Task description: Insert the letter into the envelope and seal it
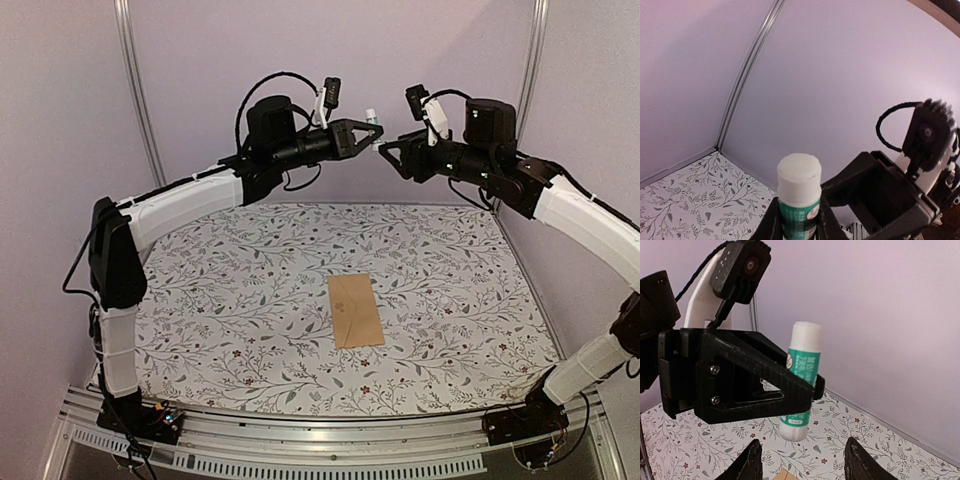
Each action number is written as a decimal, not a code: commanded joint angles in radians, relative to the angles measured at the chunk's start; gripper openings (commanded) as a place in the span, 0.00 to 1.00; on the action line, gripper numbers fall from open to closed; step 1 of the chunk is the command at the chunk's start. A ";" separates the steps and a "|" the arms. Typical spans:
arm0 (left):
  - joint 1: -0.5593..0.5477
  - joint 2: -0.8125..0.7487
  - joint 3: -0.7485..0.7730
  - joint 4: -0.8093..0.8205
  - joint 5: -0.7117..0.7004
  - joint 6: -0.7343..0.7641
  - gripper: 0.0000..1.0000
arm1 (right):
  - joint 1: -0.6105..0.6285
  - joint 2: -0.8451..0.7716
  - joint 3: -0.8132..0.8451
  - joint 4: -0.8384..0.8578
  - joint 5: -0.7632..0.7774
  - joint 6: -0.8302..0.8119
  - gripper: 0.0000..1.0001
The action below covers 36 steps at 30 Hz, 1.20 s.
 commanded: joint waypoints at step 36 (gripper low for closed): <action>-0.005 -0.095 -0.116 -0.197 0.457 0.261 0.00 | -0.209 0.152 0.193 -0.126 -0.965 0.193 0.49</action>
